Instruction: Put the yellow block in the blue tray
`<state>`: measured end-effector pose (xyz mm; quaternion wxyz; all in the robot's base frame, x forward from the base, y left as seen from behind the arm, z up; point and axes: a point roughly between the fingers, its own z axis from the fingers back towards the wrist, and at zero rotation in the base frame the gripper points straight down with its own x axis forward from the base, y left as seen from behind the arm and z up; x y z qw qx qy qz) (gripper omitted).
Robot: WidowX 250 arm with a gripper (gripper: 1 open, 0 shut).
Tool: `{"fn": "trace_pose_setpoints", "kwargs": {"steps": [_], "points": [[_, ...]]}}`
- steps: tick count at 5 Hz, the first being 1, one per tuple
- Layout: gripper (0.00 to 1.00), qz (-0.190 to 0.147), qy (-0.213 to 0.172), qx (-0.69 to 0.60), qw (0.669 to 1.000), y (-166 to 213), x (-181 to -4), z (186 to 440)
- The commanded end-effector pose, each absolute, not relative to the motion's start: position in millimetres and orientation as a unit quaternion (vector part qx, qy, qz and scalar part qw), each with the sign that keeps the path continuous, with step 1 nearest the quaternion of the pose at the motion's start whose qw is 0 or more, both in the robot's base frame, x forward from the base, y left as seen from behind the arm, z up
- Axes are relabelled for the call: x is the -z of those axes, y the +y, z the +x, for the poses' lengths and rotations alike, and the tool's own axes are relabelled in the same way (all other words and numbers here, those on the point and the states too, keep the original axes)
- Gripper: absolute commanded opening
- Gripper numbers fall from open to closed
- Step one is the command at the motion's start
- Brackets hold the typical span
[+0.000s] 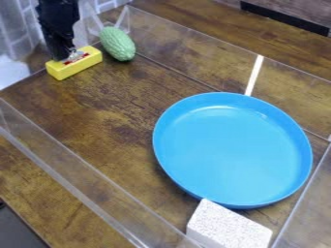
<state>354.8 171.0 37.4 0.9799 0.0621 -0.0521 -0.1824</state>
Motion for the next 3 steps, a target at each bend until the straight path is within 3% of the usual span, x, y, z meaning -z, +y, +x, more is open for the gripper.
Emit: {"fn": "trace_pose_setpoints", "kwargs": {"steps": [1, 3], "points": [[1.00, 0.059, -0.056, 0.169, 0.982, 179, -31.1, 354], [1.00, 0.043, -0.058, 0.166, 0.984, 176, -15.3, 357]]}}
